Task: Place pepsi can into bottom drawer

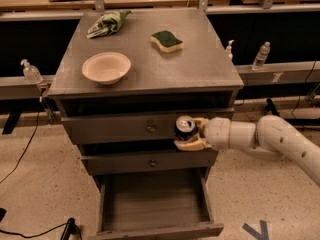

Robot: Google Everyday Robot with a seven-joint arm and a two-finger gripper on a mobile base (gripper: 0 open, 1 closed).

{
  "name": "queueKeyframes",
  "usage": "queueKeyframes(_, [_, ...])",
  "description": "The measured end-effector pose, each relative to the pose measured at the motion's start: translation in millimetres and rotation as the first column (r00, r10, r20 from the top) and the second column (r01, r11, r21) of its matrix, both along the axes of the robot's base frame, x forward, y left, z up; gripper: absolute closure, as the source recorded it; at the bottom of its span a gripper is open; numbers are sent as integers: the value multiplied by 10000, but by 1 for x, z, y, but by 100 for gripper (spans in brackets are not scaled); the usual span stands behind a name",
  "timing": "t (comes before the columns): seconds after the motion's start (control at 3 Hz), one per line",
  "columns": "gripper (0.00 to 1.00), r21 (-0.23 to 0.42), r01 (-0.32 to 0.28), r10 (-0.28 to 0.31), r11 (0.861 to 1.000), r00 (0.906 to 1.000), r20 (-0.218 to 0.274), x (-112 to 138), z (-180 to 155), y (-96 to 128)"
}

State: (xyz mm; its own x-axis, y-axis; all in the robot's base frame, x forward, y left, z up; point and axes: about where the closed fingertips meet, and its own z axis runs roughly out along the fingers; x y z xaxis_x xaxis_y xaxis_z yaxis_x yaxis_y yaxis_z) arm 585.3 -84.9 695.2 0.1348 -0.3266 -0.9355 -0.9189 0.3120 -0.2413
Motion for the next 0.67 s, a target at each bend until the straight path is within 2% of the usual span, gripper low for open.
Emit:
queueKeyframes(0.33, [100,635,-642,651,9959,9978,-123,-18,-71,-24])
queueKeyframes(0.67, [100,1299,-1350,1417,9823,9889,-438,-32,-123,-25])
